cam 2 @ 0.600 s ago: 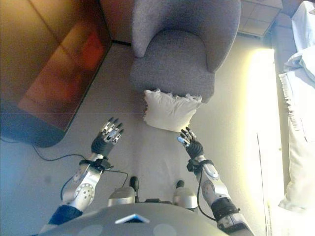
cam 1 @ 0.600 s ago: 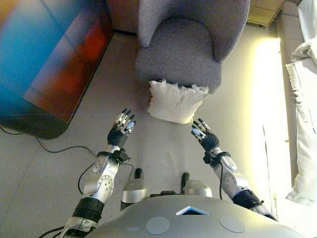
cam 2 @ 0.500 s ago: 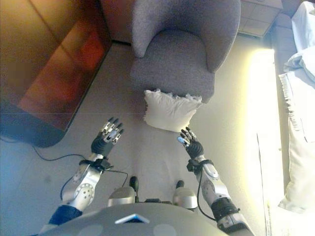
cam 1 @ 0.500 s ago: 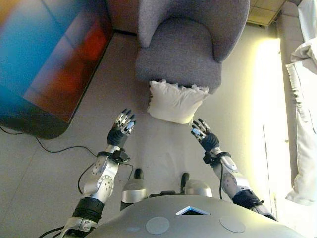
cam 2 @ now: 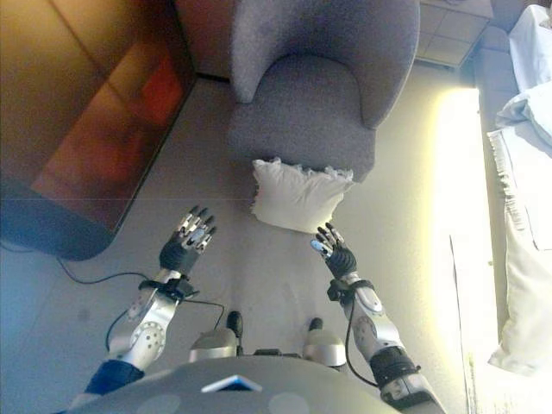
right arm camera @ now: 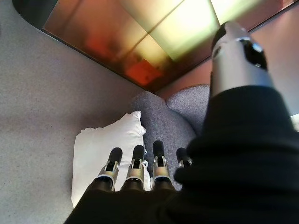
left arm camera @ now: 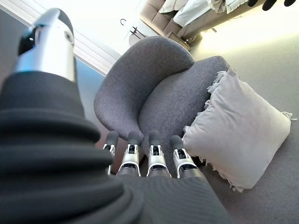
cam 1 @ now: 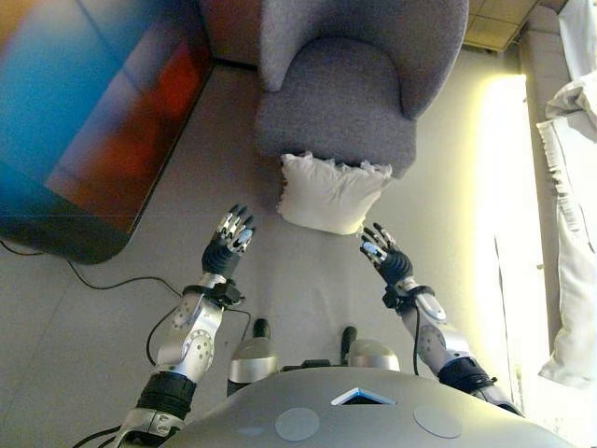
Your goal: Pick up the cushion and take it to the sofa
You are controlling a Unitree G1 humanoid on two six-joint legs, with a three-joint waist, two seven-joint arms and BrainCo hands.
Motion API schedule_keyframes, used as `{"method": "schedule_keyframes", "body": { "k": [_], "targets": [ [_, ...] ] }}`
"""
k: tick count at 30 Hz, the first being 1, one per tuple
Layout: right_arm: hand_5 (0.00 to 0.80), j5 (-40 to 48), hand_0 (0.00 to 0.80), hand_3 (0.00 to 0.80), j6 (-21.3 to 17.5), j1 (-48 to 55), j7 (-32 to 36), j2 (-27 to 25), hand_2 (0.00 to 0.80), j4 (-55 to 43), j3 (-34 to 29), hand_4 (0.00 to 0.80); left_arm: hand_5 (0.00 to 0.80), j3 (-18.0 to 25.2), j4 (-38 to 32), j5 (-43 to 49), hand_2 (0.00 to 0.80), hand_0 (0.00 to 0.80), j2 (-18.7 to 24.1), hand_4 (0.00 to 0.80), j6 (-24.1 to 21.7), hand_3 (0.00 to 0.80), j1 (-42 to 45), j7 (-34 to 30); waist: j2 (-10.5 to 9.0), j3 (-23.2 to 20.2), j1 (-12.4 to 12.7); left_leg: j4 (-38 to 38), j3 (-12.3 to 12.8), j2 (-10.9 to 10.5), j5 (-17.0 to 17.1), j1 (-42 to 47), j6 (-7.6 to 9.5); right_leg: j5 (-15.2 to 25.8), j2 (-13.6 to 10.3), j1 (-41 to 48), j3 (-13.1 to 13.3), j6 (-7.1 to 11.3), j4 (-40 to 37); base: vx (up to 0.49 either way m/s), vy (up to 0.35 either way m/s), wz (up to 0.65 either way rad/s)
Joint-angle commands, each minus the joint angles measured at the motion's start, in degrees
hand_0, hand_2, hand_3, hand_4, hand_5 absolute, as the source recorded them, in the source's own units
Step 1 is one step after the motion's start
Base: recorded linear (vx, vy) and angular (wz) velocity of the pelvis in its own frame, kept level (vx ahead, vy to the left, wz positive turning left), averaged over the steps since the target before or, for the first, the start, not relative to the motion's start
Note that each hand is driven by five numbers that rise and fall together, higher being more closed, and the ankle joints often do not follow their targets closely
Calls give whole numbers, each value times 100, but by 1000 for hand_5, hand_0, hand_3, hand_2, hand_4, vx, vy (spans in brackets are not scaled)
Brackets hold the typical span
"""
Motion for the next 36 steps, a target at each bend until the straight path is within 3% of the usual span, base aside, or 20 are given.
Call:
{"method": "schedule_keyframes", "body": {
  "k": [1,15,19,26,28,30,31,32,34,36],
  "targets": [
    [0,-19,0,0,-175,-89,43,26,0,-417,-28,0,0,43,-161,65,0,0,60,0,-327,0,-157,-56,54,-56,55,171,367,-77,-399,4,142,7,191,-348,-43,138,253,0,0,0],
    [0,-43,0,0,-99,-9,154,-64,0,-392,-9,0,0,74,-112,-102,0,0,94,0,-307,0,-22,-61,2,-80,49,603,360,-147,-600,-161,192,-12,66,-418,80,149,370,30,35,-1],
    [0,-11,0,0,-181,-121,24,-80,0,-395,50,0,0,33,-70,-154,0,0,123,0,-346,0,-244,8,4,31,13,554,387,-160,-591,-197,216,24,-6,-546,110,205,435,-73,73,-5],
    [0,-40,0,0,-40,-160,3,-4,0,-335,-117,0,0,184,-135,-104,0,0,85,0,-404,0,-56,159,-72,30,8,914,468,-245,-856,-170,323,-68,-214,-542,223,298,752,48,89,-3],
    [0,-63,0,0,-53,-191,38,31,0,-299,-174,0,0,261,-129,-71,0,0,125,0,-379,0,-50,140,-65,37,32,1072,469,-257,-899,-255,401,-195,-338,-614,253,347,1109,34,115,-1],
    [0,-109,0,0,-122,-183,62,74,0,-306,-199,0,0,256,-53,-43,0,0,197,0,-395,0,-122,200,-79,69,36,1299,439,-340,-973,-462,570,-60,-525,-846,357,364,1890,-10,138,2],
    [0,-118,0,0,-169,-174,22,90,0,-318,-184,0,0,253,5,-28,0,0,230,0,-388,0,-193,297,-60,97,18,1380,440,-377,-1016,-540,680,242,-637,-1181,447,358,2543,-39,231,2],
    [0,-127,0,0,-214,-120,-39,102,0,-386,-163,0,0,278,97,-28,0,0,248,0,-350,0,-294,404,84,186,-55,1431,384,-318,-1045,-549,757,645,-641,-1645,627,299,3537,-21,255,3],
    [0,-89,0,0,-248,-37,-77,73,0,-437,-150,0,0,342,197,-78,0,0,265,0,-322,0,-384,369,201,286,-131,1563,351,-258,-1080,-573,750,867,-555,-2228,843,260,4417,48,214,30],
    [0,-32,0,0,-226,57,-78,60,0,-419,-205,0,0,450,186,-87,0,0,305,0,-197,0,-361,238,212,338,-181,1573,303,-266,-1126,-473,672,1004,-570,-2457,851,280,4425,194,95,41]
  ]
}}
